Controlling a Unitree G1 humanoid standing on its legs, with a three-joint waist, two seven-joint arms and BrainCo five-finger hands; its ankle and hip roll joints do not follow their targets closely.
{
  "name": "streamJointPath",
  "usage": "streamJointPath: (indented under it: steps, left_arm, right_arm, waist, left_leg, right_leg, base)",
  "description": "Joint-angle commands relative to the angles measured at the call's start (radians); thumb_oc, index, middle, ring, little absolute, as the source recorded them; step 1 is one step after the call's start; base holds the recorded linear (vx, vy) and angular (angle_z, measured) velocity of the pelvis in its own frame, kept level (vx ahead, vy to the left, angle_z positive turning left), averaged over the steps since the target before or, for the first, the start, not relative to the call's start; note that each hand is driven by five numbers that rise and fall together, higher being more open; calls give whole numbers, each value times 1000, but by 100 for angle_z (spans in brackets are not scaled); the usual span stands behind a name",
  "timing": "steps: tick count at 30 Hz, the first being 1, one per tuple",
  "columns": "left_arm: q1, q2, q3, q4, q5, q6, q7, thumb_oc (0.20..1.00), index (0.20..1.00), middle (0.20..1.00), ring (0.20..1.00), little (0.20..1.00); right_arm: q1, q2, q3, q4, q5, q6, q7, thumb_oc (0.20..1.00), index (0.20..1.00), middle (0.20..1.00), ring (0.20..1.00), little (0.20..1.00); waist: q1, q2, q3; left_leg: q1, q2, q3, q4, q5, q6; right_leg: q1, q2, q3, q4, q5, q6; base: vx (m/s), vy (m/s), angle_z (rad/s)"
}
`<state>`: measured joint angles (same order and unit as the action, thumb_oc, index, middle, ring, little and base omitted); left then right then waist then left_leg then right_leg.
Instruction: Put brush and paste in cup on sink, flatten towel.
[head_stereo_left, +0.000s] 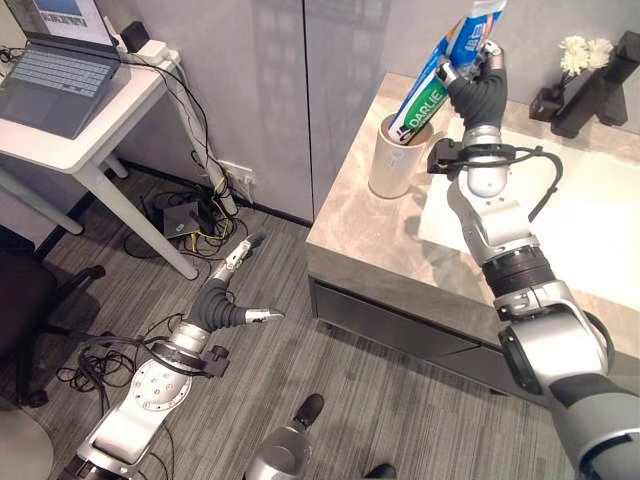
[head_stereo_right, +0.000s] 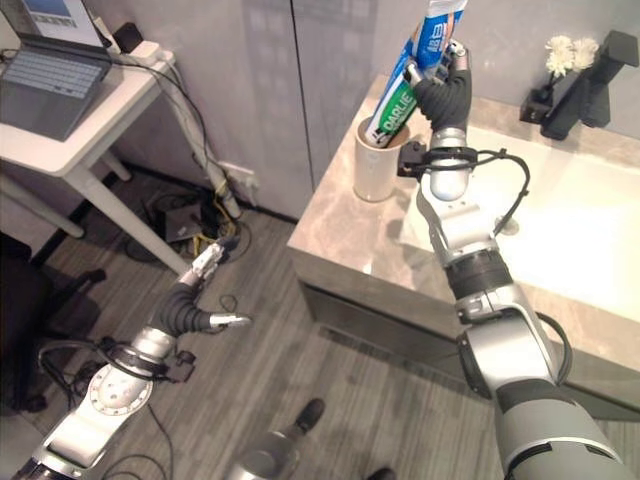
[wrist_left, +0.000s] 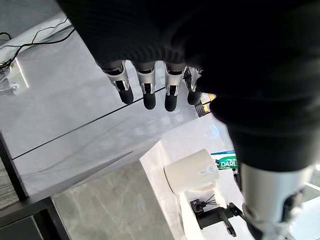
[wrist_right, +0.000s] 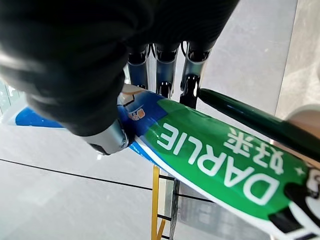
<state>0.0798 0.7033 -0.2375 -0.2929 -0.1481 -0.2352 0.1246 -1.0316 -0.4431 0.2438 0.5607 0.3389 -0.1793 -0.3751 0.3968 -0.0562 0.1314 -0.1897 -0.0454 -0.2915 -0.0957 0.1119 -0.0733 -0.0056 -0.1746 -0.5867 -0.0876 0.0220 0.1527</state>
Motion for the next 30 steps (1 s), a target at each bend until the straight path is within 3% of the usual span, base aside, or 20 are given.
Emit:
streamJointPath:
  steps: [1,2,30]
  left_arm:
    - [-9,41,68,-70,10,-39,18,1000,1000,1000,1000,1000]
    - [-8,41,68,-71,11,-39,19,1000,1000,1000,1000,1000]
    - [-9,45,66,-61,21,-33,19,1000,1000,1000,1000,1000]
  right_arm:
    - [-16,6,60,5,-1,7,1,369,369,369,369,369]
    - [-16,8,63,7,-2,7,2,1000,1000,1000,1000,1000]
    - [26,65,58,-30,43,-5,21,1000,1000,1000,1000,1000]
  waist:
    - [15,-60,30]
    - [14,-60,31]
    - [-13,-58,9]
  left_leg:
    - [-16,2,28,8,-128,17]
    - [-15,3,29,8,-129,16]
    - [21,14,45,8,-144,19]
  right_leg:
    - [28,-86,80,8,-35,55]
    - [28,-85,81,9,-35,55]
    - [44,-85,93,15,-37,54]
  base:
    - [-87,54,-2]
    - [0,0,0]
    - [0,-1,0]
